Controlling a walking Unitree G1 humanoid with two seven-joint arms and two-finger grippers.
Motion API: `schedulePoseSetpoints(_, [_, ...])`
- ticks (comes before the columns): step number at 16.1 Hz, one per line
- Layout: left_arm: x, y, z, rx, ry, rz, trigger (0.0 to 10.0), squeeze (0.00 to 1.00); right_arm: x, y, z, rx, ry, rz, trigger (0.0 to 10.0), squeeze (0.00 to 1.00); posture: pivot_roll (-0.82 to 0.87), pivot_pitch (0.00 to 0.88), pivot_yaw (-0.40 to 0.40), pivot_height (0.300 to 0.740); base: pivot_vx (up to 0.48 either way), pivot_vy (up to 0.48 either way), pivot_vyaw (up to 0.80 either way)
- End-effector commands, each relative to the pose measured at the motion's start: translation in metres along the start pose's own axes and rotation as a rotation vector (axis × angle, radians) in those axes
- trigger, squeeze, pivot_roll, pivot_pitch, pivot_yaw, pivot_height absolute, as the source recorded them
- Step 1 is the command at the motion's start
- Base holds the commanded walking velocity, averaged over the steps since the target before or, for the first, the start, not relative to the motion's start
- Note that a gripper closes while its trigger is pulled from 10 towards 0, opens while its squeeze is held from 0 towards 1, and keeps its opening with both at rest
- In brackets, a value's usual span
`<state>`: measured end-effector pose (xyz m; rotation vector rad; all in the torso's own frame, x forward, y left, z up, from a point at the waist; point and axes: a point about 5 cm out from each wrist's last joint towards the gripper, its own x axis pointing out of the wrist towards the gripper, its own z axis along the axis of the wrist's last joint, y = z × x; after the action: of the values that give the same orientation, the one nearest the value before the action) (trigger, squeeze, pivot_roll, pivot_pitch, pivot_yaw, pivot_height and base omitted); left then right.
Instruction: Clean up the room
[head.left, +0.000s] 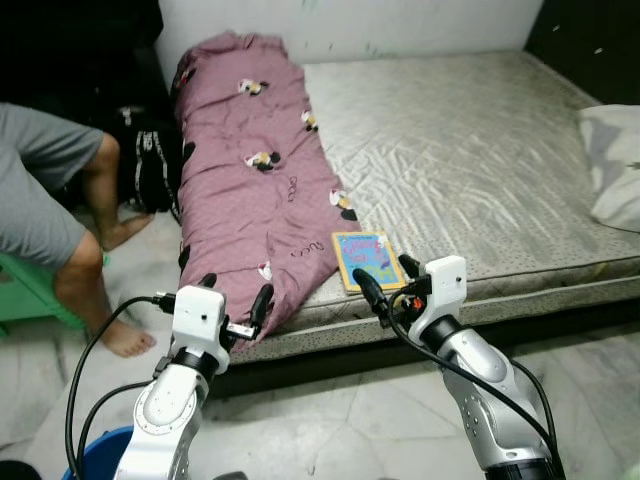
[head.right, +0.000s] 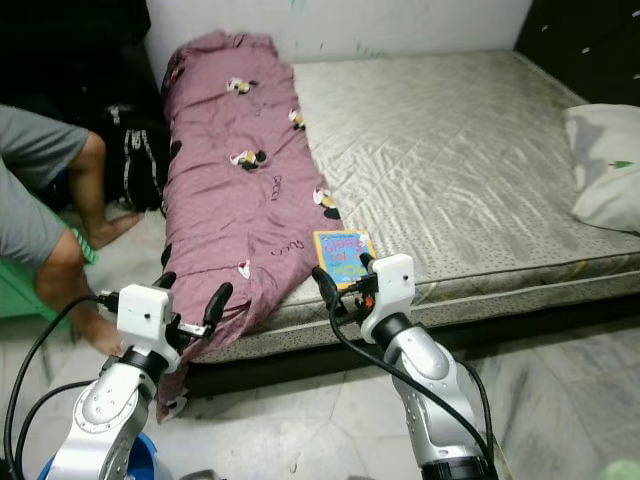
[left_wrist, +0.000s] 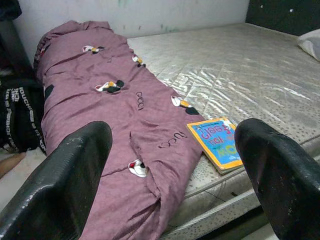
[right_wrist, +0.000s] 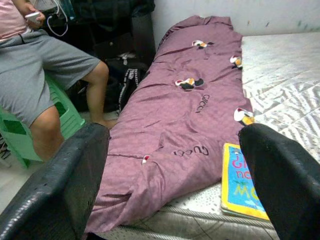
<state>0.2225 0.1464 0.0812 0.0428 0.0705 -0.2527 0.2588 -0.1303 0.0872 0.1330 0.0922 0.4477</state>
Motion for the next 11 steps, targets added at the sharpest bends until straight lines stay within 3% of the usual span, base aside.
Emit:
schedulePoseSetpoints(1, [0.0009, 0.0009, 0.0044, 0.007, -0.017, -0.008, 10.0, 0.0, 0.0011, 0.0011, -0.0037, -0.021, 0.002, -0.009, 10.0, 0.0, -0.03, 0.0, -0.014, 0.74, 0.281, 0.0, 0.0])
schedulePoseSetpoints(6, [0.0001, 0.0011, 0.005, 0.006, -0.021, -0.012, 10.0, 0.0, 0.0044, -0.0003, -0.0036, 0.102, 0.022, -0.02, 10.0, 0.0, -0.03, 0.0, -0.01, 0.74, 0.272, 0.0, 0.0])
schedulePoseSetpoints(11, [0.0008, 0.0005, 0.0052, 0.003, -0.021, -0.024, 10.0, 0.0, 0.0035, 0.0003, -0.0038, 0.05, 0.01, -0.001, 10.0, 0.0, -0.03, 0.0, -0.007, 0.74, 0.28, 0.0, 0.0])
